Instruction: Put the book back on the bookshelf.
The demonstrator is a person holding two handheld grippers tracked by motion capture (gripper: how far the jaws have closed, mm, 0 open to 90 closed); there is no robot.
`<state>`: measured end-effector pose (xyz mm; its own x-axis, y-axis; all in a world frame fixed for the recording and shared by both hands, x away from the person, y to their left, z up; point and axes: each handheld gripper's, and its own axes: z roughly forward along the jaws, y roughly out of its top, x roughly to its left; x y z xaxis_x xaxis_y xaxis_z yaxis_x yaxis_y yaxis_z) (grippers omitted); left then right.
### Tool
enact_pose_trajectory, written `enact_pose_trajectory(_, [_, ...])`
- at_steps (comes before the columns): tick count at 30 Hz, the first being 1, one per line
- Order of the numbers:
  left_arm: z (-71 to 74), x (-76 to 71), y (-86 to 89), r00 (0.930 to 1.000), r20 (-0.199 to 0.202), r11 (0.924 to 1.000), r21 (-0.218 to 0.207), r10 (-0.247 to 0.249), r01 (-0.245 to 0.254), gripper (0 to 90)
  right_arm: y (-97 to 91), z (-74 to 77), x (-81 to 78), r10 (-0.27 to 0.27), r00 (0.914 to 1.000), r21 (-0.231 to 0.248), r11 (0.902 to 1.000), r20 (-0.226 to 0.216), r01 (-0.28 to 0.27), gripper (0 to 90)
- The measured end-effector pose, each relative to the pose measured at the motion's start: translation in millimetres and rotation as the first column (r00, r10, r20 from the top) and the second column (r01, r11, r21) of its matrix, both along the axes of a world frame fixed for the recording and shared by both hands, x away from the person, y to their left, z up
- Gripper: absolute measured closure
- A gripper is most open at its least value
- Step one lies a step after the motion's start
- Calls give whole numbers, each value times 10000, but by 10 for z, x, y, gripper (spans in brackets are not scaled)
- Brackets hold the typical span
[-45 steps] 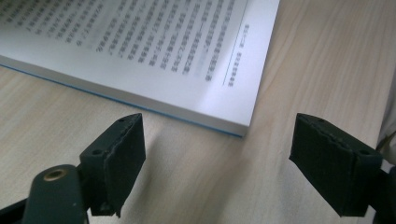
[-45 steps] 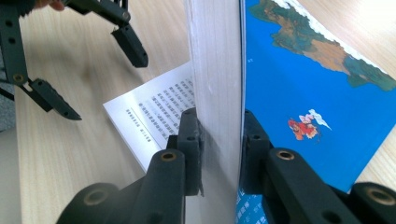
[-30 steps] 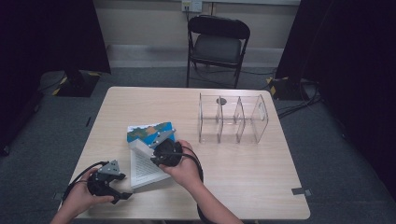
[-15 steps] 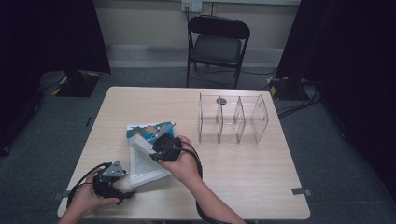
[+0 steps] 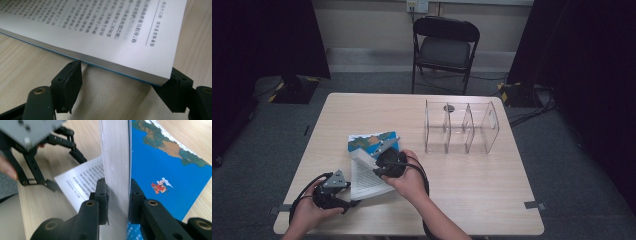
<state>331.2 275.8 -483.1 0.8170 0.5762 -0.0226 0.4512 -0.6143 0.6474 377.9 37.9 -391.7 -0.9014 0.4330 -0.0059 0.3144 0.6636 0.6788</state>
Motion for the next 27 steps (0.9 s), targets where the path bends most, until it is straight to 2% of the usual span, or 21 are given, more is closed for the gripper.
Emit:
enact_pose_trajectory(1, [21,1,19,10000,95,10000,-54,12,-11,259,-5,-20,-7,-5,10000,6,10000,-37,5,749])
enact_pose_trajectory(2, [41,-12,20,9995,219,9990,-394,211,-202,261,-9,-37,-13,-2,10000,38,10000,-78,2,749])
enact_pose_trajectory(3, [79,-14,34,9987,434,9986,-462,260,-239,268,-13,-49,-18,78,10000,8,10000,-45,-78,749])
enact_pose_trajectory(4, [79,-14,34,9987,434,9986,-462,260,-239,277,-14,-61,-19,159,9999,-64,9999,34,-159,748])
enact_pose_trajectory(5, [142,-24,40,9954,817,9969,-652,492,-439,285,-9,-72,-28,169,9998,-59,9998,-36,-170,747])
enact_pose_trajectory(6, [142,-24,40,9954,817,9969,-652,492,-439,294,-9,-72,-28,169,9998,-59,9998,-36,-170,747])
enact_pose_trajectory(7, [192,-23,37,9910,1220,9969,-629,555,-480,304,5,-96,-48,246,9997,-203,9995,17,-245,746])
enact_pose_trajectory(10, [227,-13,25,9874,1461,9968,-603,604,-520,309,29,-153,-79,348,9994,-299,9990,44,-346,743])
enact_pose_trajectory(14, [211,11,19,9895,1322,9968,-611,592,-514,306,27,-226,-100,378,9993,-320,9988,-40,-379,739])
enact_pose_trajectory(15, [196,25,14,9921,1072,9957,-726,653,-576,301,24,-236,-102,393,9992,-306,9988,-62,-395,739])
enact_pose_trajectory(16, [191,27,7,9912,1071,9940,-861,772,-681,296,24,-239,-101,435,9990,-296,9986,-40,-436,738])
enact_pose_trajectory(20, [211,78,12,9890,1273,9949,-756,758,-665,273,26,-212,-93,461,9988,-275,9985,-137,-464,738])
enact_pose_trajectory(22, [229,89,0,9852,1373,9910,-996,1029,-896,254,26,-199,-89,517,9985,-243,9983,-168,-521,739])
enact_pose_trajectory(27, [292,127,-7,9848,1441,9891,-1239,974,-797,239,-26,-133,-75,523,9983,-50,9986,-254,-524,741])
